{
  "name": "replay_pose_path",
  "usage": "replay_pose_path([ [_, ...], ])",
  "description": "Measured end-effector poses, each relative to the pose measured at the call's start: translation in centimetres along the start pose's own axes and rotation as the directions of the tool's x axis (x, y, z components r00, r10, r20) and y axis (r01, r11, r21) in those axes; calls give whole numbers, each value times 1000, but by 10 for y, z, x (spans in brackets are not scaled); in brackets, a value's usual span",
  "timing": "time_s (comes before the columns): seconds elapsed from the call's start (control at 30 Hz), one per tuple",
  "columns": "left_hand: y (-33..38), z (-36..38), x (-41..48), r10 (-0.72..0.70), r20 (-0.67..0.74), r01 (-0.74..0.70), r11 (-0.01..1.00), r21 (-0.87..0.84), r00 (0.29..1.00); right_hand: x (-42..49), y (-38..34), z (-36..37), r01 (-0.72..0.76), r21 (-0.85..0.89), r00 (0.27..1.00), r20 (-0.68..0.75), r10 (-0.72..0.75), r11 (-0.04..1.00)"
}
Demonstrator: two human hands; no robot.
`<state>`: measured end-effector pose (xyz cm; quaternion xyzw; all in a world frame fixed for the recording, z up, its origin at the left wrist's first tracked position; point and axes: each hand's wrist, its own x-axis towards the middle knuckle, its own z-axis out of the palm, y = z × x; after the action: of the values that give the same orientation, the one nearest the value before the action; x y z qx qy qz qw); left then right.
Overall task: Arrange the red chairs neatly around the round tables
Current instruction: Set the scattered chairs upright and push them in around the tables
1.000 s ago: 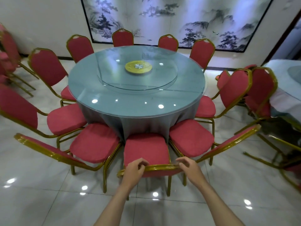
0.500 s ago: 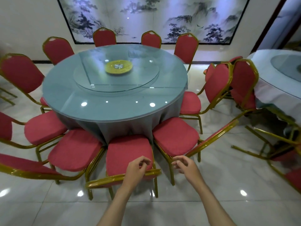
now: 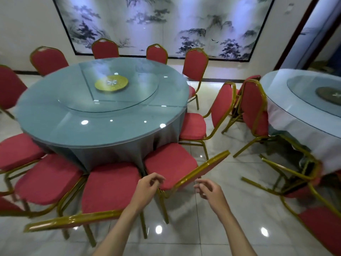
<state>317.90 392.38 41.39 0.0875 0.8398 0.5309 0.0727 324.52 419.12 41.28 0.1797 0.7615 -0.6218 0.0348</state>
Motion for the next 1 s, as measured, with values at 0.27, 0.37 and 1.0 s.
replay_pose_path([
  [0.27, 16, 56, 56, -24, -55, 22, 999, -35, 998, 68, -16, -33, -27, 73, 999, 34, 25, 997],
  [0.37, 17, 78, 97, -30, -79, 26, 999, -45, 996, 106, -25, -44, -25, 52, 997, 71, 22, 998],
  [1.0, 44, 135, 267, -101, -247, 95, 995, -37, 964, 313, -74, -111, 70, -155, 966, 255, -29, 985],
])
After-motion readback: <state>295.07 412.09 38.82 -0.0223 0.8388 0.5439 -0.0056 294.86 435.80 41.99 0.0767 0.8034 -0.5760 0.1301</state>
